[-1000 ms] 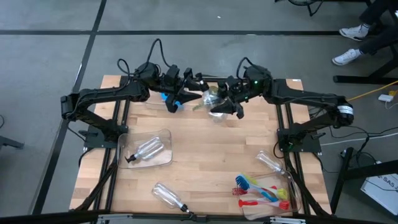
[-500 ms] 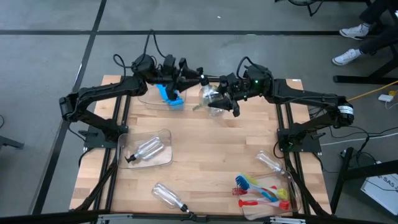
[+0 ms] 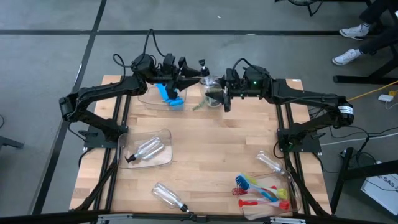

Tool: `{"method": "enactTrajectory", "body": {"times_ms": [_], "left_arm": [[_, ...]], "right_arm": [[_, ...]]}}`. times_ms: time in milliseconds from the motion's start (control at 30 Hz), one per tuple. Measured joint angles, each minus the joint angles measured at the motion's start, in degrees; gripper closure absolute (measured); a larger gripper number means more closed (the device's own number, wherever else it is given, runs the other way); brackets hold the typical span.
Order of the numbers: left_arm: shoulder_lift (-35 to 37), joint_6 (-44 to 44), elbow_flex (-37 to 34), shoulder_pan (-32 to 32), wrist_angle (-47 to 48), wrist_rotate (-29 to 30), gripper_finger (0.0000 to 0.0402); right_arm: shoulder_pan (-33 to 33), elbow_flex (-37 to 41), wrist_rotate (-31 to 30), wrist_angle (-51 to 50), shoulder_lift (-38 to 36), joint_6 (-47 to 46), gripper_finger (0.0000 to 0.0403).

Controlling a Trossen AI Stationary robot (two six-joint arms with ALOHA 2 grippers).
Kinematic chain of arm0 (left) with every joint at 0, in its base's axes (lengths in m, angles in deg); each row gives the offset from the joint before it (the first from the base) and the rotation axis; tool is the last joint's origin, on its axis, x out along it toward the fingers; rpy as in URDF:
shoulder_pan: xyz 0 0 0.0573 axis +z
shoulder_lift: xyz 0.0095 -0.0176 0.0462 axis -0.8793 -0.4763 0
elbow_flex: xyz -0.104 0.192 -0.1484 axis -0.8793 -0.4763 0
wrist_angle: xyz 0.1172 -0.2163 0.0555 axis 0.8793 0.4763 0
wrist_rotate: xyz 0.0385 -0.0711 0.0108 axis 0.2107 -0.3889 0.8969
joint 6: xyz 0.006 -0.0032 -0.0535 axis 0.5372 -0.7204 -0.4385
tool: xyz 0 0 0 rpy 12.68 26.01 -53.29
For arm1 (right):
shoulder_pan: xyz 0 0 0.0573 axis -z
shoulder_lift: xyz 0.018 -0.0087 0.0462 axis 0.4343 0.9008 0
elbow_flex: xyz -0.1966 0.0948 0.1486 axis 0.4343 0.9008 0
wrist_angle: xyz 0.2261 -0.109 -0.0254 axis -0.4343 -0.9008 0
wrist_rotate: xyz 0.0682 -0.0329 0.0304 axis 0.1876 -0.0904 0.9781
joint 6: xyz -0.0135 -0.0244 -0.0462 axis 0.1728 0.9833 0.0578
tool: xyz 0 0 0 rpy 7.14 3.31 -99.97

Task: Pick & Place Kitchen Sink Supplies
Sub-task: Put the transparent soap dispenser into the middle transparent bin

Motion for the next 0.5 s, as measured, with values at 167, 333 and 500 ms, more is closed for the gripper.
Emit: {"method": "enactTrajectory", "body": {"times_ms": [167,333,500], "left_arm": [[0.0,-0.1,0.0,-0.1,0.6,1.4,0.0269],[0.0,-0.1,0.0,-0.1,3.5,5.4,0.0342],[0.0,0.5,0.0,-1.3,1.3,5.0,0.0396]], "right_arm": [[0.6,0.0,-0.9,-0.1,0.0,0.3,0.0187],[0.9,0.0,-1.7,-0.2,-0.3,0.8,0.0187],[1.0,0.0,-4.2,-2.6,-0.5,1.3,0.0187]]}}
